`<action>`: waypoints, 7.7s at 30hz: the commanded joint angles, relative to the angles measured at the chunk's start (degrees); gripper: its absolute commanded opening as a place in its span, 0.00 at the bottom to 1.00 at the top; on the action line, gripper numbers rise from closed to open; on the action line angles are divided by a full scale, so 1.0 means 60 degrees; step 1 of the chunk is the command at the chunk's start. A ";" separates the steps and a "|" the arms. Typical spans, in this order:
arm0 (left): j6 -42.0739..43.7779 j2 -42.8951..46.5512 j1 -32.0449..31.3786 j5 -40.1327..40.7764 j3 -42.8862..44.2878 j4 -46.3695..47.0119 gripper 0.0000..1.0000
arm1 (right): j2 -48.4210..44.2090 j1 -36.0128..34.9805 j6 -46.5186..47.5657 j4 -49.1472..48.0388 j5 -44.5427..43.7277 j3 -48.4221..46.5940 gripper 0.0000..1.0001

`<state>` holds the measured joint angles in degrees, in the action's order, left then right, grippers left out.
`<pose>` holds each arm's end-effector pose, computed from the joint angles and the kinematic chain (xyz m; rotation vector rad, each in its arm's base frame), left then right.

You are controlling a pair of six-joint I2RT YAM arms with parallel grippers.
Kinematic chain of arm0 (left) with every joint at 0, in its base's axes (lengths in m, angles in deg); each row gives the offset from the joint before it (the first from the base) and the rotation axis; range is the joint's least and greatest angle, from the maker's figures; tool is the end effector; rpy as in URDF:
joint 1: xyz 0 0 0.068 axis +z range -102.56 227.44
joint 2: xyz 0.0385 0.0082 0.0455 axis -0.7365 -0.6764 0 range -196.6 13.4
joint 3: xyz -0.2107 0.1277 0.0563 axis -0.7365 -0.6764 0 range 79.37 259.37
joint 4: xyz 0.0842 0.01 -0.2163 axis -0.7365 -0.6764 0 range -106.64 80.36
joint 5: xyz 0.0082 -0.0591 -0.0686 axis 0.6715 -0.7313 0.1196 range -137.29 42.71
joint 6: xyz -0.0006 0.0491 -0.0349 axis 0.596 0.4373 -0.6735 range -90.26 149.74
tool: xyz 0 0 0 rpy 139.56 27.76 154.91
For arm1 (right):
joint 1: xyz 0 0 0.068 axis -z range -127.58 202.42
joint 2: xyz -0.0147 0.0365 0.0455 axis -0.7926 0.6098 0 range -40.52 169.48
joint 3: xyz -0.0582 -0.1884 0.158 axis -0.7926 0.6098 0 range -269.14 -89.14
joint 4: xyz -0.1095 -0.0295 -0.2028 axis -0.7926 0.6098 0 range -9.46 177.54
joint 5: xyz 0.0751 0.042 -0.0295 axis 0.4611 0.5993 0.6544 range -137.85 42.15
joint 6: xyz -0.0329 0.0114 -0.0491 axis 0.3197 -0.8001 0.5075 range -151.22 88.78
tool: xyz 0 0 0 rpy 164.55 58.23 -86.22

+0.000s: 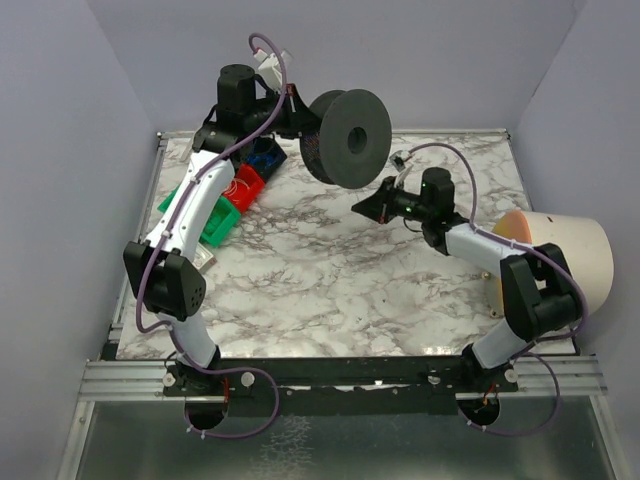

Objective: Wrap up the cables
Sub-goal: Wrap the cable around the cable reel.

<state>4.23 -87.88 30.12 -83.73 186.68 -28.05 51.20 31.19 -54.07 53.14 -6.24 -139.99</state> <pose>0.3558 -0.1388 0.4106 0.3502 1.8474 -1.0908 0.2993 0.1481 0.2371 -0.5224 1.8373 1.1860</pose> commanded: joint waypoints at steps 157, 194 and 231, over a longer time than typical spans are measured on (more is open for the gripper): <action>0.2430 0.0026 -0.1686 -0.2773 0.4138 -0.1844 0.00 | 0.2383 0.0269 -0.5422 -0.6021 -0.1600 0.0906 0.01; 0.6815 0.1211 -0.2378 0.5475 0.0714 -0.2453 0.00 | -0.1543 0.3686 -0.6202 -0.2199 0.7009 -0.3338 0.01; 0.1502 0.0325 -0.1354 0.6029 0.0769 -0.1278 0.00 | 0.0036 -0.1779 -0.0594 0.2156 0.4280 -0.2670 0.00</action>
<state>20.42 -86.41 16.87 -39.58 189.19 -41.95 52.60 21.38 -64.85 62.12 19.57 -160.21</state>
